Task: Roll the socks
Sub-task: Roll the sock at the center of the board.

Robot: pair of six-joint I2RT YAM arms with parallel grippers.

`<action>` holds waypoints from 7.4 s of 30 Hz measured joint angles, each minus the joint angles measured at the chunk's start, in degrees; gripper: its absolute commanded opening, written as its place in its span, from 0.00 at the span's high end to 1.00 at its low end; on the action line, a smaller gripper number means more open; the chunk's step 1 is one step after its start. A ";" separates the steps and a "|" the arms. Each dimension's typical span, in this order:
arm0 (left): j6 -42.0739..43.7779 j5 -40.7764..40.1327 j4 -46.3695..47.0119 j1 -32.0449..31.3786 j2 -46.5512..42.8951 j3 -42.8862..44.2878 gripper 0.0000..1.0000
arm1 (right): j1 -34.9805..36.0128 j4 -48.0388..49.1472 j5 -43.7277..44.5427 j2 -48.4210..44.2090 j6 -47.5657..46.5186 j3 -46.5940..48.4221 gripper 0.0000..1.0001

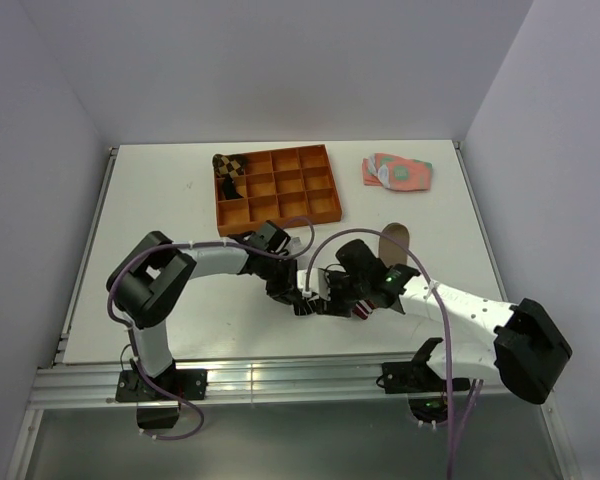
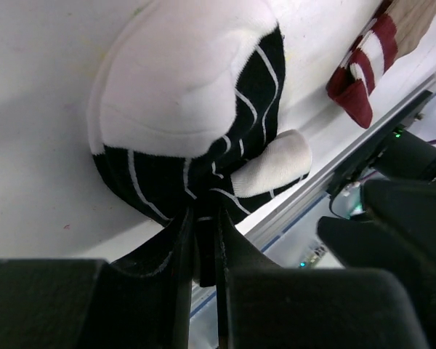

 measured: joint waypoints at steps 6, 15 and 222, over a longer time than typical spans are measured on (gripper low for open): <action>-0.63 2.69 0.59 1.14 1.11 0.00 0.99 | 7.06 5.66 6.56 1.42 -1.40 -2.10 0.38; -0.81 4.17 1.07 1.66 1.75 0.00 0.98 | 12.17 11.06 13.77 8.07 -3.37 -3.63 0.45; -15.74 -28.02 47.06 -7.41 -15.19 -29.99 0.44 | -9.68 -30.71 -12.15 40.59 -3.80 32.98 0.75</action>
